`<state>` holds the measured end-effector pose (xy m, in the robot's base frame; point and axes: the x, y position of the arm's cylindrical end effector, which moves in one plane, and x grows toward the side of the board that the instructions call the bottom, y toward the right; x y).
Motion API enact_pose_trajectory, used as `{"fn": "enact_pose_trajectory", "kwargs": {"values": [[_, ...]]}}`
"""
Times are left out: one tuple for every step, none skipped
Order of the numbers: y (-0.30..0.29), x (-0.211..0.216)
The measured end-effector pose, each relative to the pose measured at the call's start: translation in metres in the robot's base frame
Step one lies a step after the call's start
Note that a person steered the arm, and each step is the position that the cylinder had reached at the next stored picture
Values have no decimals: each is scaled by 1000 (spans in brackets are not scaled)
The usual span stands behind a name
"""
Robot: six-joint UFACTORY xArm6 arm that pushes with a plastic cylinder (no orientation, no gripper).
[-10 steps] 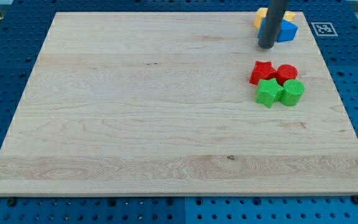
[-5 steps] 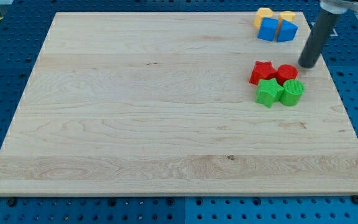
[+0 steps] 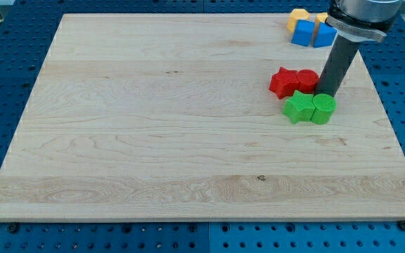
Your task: Move red circle along with red star a bit left
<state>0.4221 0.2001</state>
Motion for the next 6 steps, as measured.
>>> {"fn": "enact_pose_trajectory", "kwargs": {"values": [[10,0],[10,0],[10,4],[10,5],[10,0],[9,-7]]}}
